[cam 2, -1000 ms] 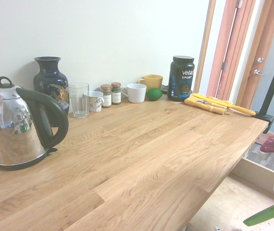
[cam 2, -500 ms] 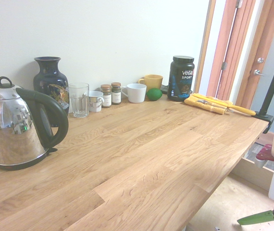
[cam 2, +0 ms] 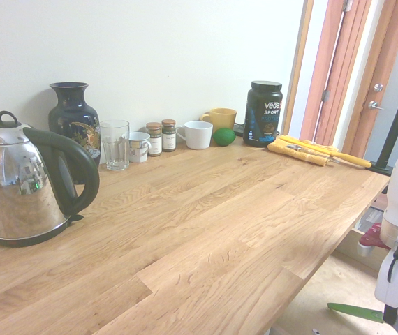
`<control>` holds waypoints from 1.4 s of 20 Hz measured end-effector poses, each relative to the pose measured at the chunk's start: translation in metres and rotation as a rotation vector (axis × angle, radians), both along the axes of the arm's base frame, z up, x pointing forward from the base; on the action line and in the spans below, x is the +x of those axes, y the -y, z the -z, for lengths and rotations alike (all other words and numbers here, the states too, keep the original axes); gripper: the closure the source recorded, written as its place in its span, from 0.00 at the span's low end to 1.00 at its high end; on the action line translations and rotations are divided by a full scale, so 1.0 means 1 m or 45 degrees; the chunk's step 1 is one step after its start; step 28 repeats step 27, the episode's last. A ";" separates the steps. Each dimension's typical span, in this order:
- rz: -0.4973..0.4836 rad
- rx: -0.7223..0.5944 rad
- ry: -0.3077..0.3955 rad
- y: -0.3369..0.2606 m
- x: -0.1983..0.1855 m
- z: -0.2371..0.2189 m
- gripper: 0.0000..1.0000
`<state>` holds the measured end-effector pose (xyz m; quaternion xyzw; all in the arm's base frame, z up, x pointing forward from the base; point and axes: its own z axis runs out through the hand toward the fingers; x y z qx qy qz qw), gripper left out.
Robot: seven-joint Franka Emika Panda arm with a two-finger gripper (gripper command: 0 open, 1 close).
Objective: Put scissor in the drawer
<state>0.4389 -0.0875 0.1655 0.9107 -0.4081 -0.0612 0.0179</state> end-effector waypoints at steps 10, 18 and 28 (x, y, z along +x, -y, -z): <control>-0.011 -0.009 0.016 -0.003 0.003 0.000 0.00; -0.001 -0.010 0.028 -0.002 0.004 -0.002 0.00; 0.009 -0.012 0.064 0.000 0.008 -0.014 0.00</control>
